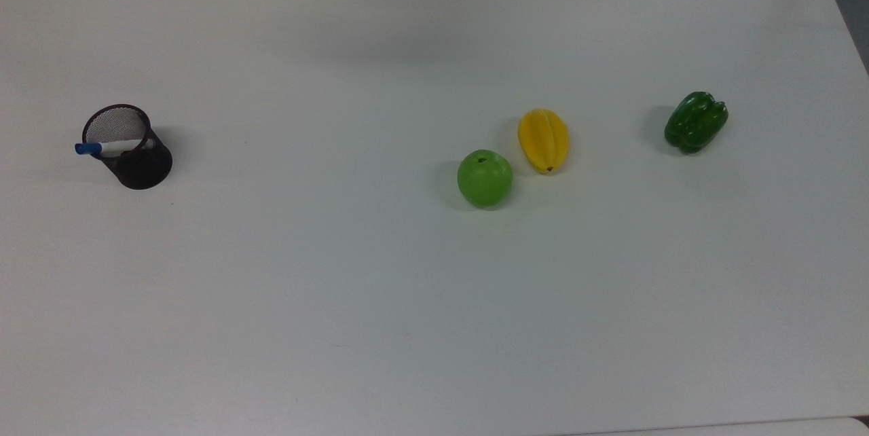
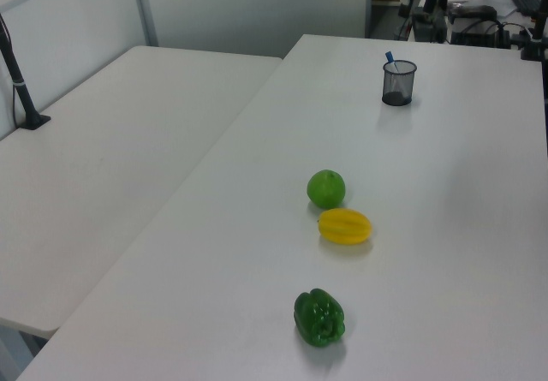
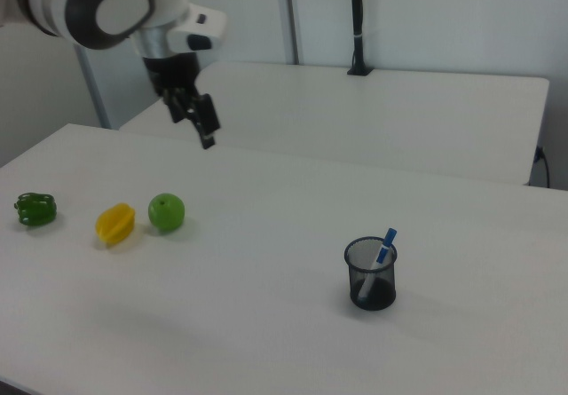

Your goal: Place marker

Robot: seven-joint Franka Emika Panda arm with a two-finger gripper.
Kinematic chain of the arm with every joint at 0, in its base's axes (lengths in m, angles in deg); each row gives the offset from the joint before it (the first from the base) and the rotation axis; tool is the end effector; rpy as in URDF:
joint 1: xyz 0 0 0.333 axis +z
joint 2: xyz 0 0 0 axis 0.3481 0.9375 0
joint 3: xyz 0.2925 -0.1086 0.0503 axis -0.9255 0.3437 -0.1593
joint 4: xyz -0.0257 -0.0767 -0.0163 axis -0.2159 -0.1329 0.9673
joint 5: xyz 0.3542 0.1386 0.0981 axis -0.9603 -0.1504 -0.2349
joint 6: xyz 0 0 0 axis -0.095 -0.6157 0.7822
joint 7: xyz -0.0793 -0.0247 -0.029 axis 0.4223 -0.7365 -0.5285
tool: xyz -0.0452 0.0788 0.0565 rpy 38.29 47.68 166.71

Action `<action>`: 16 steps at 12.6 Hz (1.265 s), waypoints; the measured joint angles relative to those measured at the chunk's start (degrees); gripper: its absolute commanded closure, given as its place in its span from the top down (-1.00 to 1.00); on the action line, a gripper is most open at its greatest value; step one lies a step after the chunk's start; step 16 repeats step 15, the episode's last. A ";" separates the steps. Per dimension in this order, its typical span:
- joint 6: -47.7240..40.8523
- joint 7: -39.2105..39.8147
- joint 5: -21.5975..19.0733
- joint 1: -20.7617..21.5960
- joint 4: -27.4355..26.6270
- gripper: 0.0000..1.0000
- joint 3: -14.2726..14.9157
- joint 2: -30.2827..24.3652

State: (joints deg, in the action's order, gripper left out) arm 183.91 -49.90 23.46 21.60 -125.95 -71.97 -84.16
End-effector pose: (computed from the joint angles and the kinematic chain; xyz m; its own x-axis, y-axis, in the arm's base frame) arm 0.5566 -0.0426 0.6222 0.9343 -0.3275 0.1411 -0.3034 -0.9380 -0.1676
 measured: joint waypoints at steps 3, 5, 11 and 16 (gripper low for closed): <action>-2.63 -0.65 0.45 0.13 0.02 1.00 -4.89 -0.22; -3.87 0.17 1.56 0.49 0.00 1.00 -7.22 -0.22; -4.08 12.35 6.26 3.45 -1.03 1.00 -5.61 0.68; -4.08 14.02 6.86 4.61 -1.01 1.00 -3.72 1.13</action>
